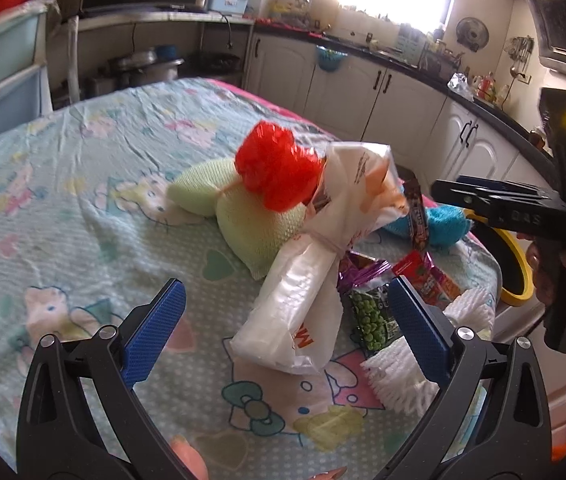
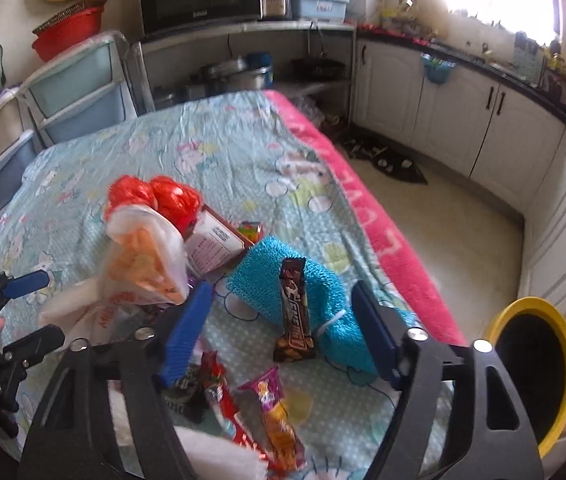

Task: Collect trash
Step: 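Grasp the white plastic bag with the left tool while the right tool grasps the brown chocolate bar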

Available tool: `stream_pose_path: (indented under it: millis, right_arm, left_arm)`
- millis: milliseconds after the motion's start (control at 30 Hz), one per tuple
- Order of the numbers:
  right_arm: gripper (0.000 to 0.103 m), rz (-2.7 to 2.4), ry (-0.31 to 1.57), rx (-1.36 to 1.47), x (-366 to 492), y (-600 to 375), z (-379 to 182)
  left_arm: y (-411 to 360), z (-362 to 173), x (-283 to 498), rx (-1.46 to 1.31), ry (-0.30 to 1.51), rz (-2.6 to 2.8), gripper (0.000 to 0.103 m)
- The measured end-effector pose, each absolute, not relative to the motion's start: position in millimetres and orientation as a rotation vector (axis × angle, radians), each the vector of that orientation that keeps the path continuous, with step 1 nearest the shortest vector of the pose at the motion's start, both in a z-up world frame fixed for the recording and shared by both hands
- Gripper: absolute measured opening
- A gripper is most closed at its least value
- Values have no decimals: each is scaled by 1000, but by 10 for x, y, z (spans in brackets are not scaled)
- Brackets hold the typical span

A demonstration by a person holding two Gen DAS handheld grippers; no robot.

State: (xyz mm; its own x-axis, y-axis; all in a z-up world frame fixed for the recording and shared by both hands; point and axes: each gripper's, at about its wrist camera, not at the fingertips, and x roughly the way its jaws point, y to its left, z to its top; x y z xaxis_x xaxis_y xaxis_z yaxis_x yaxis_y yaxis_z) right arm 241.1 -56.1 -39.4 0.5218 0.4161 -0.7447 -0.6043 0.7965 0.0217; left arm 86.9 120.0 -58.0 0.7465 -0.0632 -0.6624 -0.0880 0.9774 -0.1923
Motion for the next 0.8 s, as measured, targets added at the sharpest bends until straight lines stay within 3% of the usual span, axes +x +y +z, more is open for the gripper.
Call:
stream_pose_path:
  millis: [67,367,467,633,800]
  right_arm:
    - [52,625,837,-275,2474,-505,-462]
    - [25,661,902,-329,2678,-396,-673]
    - [9,675,911,-324,2697,-416,-708]
    - [4,687,904,-294,2692,-473,-687]
    - [4,692,869,-281,2632,-528,-608]
  left_arm:
    - [1222,-618,894,-219,737,12,93]
    - [1279,-723,923,-234,760,-16,89]
    - [1272,-761,914,-233,772,-37,77]
    - [1250,-787,898,-221,787,-65,49]
    - [1204,-763,833,-210,779,-95,31]
